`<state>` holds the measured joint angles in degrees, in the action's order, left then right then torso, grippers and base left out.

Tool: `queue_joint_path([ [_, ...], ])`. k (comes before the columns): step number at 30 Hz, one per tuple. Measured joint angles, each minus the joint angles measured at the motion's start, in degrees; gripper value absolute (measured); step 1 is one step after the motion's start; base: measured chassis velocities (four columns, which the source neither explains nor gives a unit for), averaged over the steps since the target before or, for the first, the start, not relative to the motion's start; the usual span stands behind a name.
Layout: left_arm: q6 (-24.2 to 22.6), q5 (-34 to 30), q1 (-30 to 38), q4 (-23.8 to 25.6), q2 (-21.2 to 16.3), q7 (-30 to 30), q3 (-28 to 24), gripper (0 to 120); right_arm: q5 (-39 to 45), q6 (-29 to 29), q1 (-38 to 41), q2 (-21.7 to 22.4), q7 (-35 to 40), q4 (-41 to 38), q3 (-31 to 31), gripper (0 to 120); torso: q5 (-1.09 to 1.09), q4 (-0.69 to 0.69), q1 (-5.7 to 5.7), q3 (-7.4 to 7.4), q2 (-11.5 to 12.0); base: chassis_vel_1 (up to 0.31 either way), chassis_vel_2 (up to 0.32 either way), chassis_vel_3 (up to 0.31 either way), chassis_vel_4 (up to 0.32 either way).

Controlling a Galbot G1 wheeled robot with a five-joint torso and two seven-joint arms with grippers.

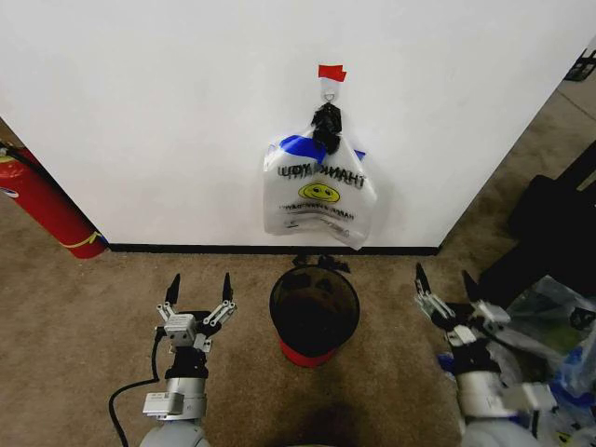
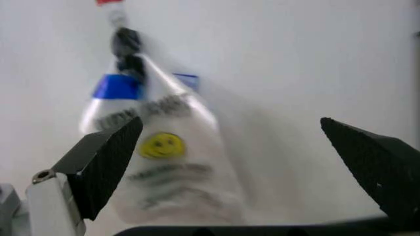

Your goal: Pick up the garbage bag from the wall and place it over the trash bin.

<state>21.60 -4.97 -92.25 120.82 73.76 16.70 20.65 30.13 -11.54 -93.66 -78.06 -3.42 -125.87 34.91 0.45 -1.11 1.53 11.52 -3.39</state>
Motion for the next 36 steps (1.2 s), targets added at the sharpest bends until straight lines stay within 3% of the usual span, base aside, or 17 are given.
queue_joint_path([
  [4,-0.3,0.5,0.1,-0.4,0.0,0.0,-0.1,100,6.1,2.7,9.2,3.0,-4.0,4.2,-3.0,100,0.01,0.0,0.01,0.0,0.0,0.0,0.0,0.0,0.0],
  [10,-0.4,1.3,-0.6,-0.5,0.1,0.0,0.1,100,11.2,5.5,18.7,3.4,-5.0,8.6,-7.0,100,0.01,0.01,0.01,0.0,0.0,0.0,0.0,0.0,0.0],
  [16,-0.2,2.0,-2.3,-0.1,0.6,0.1,1.2,100,18.6,9.1,31.0,2.3,-5.1,14.9,-11.5,100,0.02,0.01,0.01,0.01,0.0,0.0,0.0,0.0,0.0],
  [36,1.1,1.8,-4.4,0.0,1.0,0.3,3.9,100,27.2,12.5,52.9,-3.1,-6.1,34.0,-19.7,100,0.01,0.01,0.01,0.0,0.0,0.0,0.0,0.0,0.0],
])
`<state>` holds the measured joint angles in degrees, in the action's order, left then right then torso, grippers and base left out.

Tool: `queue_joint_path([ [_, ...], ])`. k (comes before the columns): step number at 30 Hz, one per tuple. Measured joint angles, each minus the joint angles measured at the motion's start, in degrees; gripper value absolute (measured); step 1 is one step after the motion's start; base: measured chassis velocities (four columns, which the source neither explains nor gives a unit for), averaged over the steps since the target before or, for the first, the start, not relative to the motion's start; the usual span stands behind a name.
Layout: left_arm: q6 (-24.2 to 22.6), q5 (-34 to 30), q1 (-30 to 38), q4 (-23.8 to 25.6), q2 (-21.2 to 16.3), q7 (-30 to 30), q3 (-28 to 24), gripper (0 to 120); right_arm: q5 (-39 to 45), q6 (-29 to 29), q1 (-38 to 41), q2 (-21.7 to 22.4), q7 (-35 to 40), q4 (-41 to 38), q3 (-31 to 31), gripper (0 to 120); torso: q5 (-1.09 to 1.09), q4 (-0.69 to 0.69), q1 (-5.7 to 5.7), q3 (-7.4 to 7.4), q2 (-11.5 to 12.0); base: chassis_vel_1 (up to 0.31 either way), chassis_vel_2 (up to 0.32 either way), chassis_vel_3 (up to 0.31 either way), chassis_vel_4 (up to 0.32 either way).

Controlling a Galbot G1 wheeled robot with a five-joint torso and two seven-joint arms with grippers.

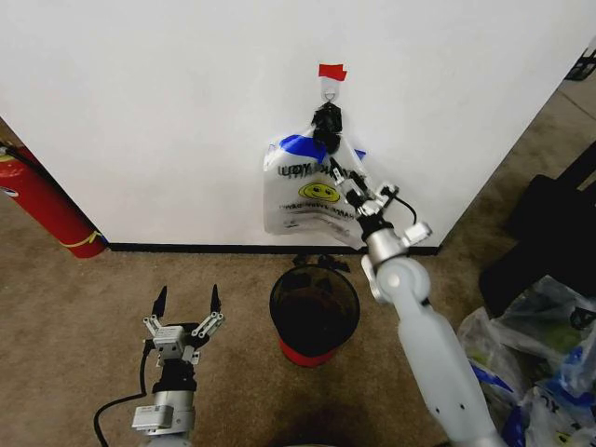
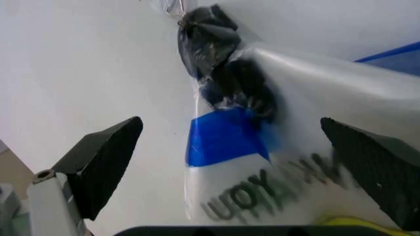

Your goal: Pick up the garbage bag from the wall and place it over the trash bin.

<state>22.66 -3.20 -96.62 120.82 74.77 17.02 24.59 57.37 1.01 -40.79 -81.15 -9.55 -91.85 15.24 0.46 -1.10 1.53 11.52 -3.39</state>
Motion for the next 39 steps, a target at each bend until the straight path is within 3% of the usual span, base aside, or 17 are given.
queue_joint_path([
  [14,0.8,-0.2,-0.5,-0.1,0.2,0.1,0.7,100,-0.3,-0.2,6.1,-3.2,0.3,7.0,-1.0,95,-0.01,0.0,0.0,0.0,0.0,0.0,0.0,0.0,0.0],
  [36,1.6,0.0,-0.7,-0.6,0.2,0.0,0.1,100,-1.0,-0.6,5.3,-3.0,0.7,4.8,-0.1,15,-0.01,-0.01,-0.01,-0.01,0.0,0.0,0.0,0.0,0.0],
  [39,1.8,0.1,-0.9,-0.4,0.3,-0.2,0.0,100,-1.0,-0.6,5.3,-3.0,0.7,4.8,-0.1,10,-0.01,-0.01,-0.01,-0.01,0.0,0.0,0.0,0.0,0.0],
])
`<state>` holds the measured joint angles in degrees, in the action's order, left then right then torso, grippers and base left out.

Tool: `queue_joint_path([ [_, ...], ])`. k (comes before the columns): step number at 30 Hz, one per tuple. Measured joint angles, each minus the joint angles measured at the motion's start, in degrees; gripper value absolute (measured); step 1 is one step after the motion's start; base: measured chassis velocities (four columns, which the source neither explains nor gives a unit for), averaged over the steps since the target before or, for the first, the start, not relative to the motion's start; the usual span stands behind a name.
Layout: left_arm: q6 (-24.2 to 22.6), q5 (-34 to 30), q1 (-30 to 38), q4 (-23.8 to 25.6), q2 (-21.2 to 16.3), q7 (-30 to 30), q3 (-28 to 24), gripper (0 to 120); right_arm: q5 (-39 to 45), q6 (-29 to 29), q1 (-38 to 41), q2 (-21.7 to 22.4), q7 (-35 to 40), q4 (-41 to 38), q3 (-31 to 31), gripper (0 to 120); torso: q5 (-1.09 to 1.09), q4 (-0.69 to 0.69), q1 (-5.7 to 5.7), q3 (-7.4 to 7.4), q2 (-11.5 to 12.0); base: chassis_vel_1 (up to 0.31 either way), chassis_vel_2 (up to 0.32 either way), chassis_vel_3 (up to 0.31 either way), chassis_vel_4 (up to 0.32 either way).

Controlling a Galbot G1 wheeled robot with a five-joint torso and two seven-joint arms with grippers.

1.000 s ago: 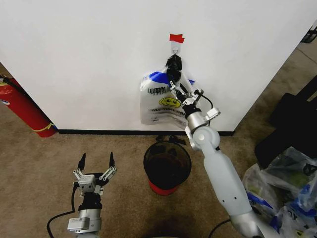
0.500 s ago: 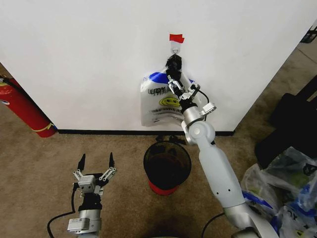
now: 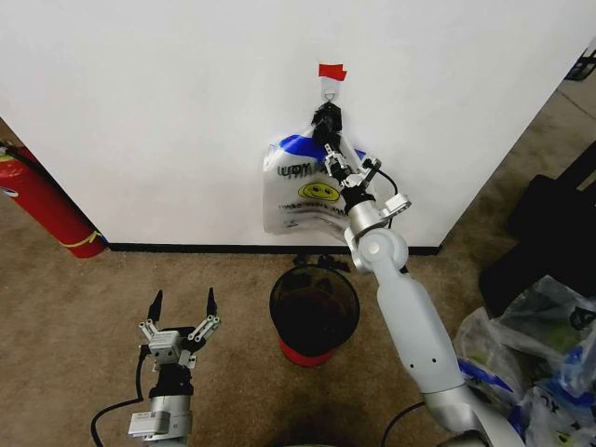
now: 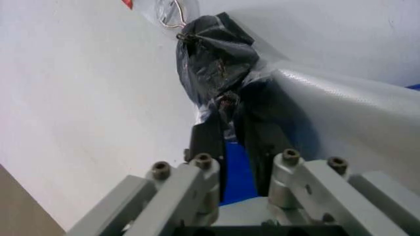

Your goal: Pick up the garbage bag from the wall and place it over the trash bin.

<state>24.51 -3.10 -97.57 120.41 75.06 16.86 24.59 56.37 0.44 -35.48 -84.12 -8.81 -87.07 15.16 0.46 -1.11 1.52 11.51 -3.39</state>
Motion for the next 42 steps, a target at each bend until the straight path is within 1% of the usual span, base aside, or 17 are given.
queue_joint_path([
  [4,0.3,0.3,-0.4,0.3,0.2,-0.1,-0.1,100,-0.2,-0.1,-0.1,0.0,0.2,-0.2,0.1,2,0.0,0.0,0.0,0.0,0.0,0.0,0.0,0.0,0.0],
  [7,0.6,0.3,-0.6,0.5,0.2,-0.2,-0.1,100,-0.2,-0.1,-0.2,0.0,0.3,-0.2,0.2,1,0.0,0.0,0.0,0.0,0.0,0.0,0.0,0.0,0.0],
  [16,1.3,0.3,-1.2,1.1,0.4,-0.5,0.1,100,-0.3,-0.1,-0.5,0.0,1.0,-0.7,0.2,0,0.0,0.0,0.0,0.0,0.0,0.0,0.0,0.0,0.0],
  [25,1.4,0.3,-1.5,1.4,0.4,-0.5,0.2,100,-1.1,-0.5,-2.8,0.4,1.1,-2.7,0.3,0,0.0,0.0,0.0,0.0,0.0,0.0,0.0,0.0,0.0],
  [29,1.5,0.3,-1.6,1.4,0.4,-0.5,0.2,100,-1.5,-0.7,-5.3,0.9,1.1,-5.0,0.7,0,0.0,0.0,0.0,0.0,0.0,0.0,0.0,0.0,0.0],
  [35,1.6,0.6,-1.6,1.6,0.4,-0.5,-0.5,100,-3.2,-0.9,-13.1,2.1,1.0,-11.0,1.6,0,0.0,0.0,0.0,0.0,0.0,0.0,0.0,0.0,0.0],
  [36,1.6,0.6,-1.6,1.6,0.4,-0.5,-0.5,100,-3.2,-0.9,-13.1,2.1,1.0,-11.0,1.6,0,0.0,0.0,0.0,0.0,0.0,0.0,0.0,0.0,0.0],
  [42,2.0,0.6,-2.0,1.7,0.1,-0.5,-0.6,100,-6.3,-1.2,-19.5,2.8,0.3,-16.1,2.0,0,0.0,0.0,0.0,0.0,0.0,0.0,0.0,0.0,0.0],
])
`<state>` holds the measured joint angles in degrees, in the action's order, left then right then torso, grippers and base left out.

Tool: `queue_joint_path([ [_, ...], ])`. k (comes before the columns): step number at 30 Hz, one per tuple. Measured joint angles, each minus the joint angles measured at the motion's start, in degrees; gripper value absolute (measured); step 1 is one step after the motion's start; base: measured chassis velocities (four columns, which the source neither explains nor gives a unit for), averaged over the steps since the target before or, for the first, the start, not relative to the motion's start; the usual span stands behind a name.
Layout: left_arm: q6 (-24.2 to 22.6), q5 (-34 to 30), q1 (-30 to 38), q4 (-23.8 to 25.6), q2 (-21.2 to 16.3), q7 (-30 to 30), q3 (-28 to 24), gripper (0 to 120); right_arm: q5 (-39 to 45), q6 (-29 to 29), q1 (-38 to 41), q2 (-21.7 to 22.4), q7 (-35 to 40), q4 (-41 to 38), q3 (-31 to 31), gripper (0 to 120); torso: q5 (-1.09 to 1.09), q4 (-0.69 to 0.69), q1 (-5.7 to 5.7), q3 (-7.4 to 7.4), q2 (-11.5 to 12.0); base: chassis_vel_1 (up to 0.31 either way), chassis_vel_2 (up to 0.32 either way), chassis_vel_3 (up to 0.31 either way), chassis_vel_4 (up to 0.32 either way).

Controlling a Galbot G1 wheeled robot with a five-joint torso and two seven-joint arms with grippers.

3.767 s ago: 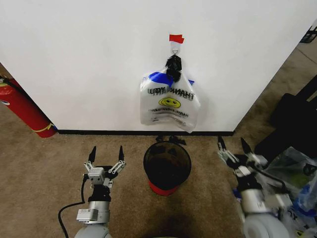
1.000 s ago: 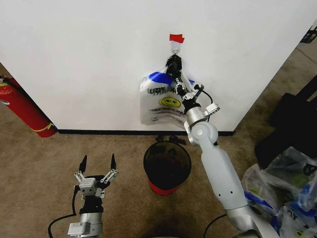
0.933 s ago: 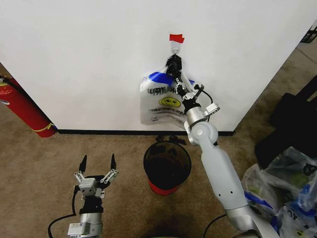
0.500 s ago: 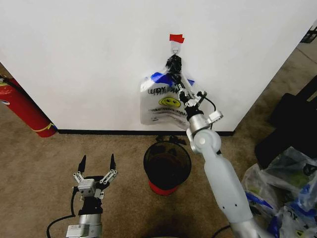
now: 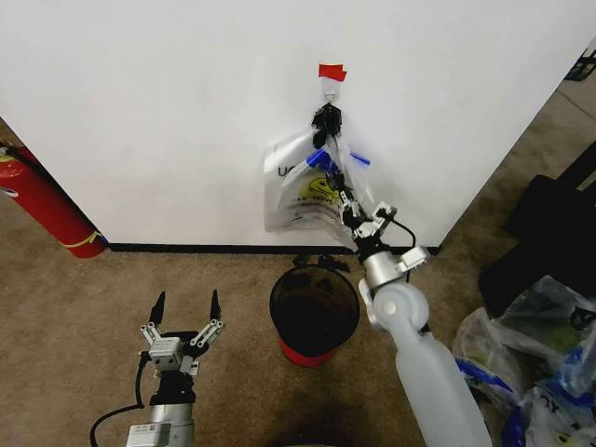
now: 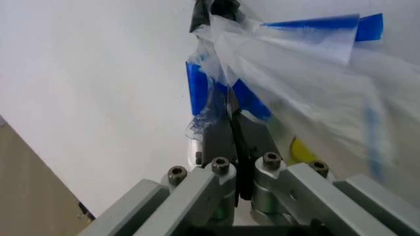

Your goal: Pick up the garbage bag from the wall and place it over the trash bin.

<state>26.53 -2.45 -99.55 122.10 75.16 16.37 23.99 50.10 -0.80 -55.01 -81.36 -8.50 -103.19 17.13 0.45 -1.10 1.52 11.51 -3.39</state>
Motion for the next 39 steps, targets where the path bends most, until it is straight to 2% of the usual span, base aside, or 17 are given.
queue_joint_path([
  [8,0.5,-0.2,-0.1,0.1,-0.5,0.0,-0.7,100,-7.7,-1.7,-9.5,1.3,-2.0,-7.4,1.0,0,0.01,0.0,0.0,0.0,0.0,0.0,0.0,0.0,0.0],
  [19,0.8,-0.4,0.4,-0.2,-1.2,0.1,-1.6,100,-15.3,-6.2,-23.0,4.7,-5.5,-13.6,4.8,0,0.01,-0.01,0.0,0.0,0.0,0.0,0.0,0.0,0.0],
  [23,0.8,-0.4,0.6,-0.3,-1.4,0.1,-1.9,100,-17.0,-7.7,-25.3,5.4,-6.3,-14.5,5.5,0,-0.01,-0.01,0.0,0.0,0.0,0.0,0.0,0.0,0.0],
  [30,0.5,-0.5,1.3,-0.3,-1.8,0.1,-2.5,100,-21.8,-11.7,-30.8,6.8,-8.3,-16.7,8.0,0,0.0,0.0,0.0,0.0,0.0,0.0,0.0,0.0,0.0],
  [34,0.4,-1.0,1.5,-0.4,-2.2,0.1,-2.6,100,-26.2,-16.0,-34.8,7.1,-10.2,-16.9,10.4,0,0.0,0.0,0.0,0.0,0.0,0.0,0.0,0.0,0.0],
  [39,0.3,-1.7,1.8,-0.7,-2.7,0.0,-2.6,100,-27.8,-20.2,-38.7,6.8,-12.6,-16.9,12.8,0,0.0,-0.01,0.0,0.0,0.0,0.0,0.0,0.0,0.0],
])
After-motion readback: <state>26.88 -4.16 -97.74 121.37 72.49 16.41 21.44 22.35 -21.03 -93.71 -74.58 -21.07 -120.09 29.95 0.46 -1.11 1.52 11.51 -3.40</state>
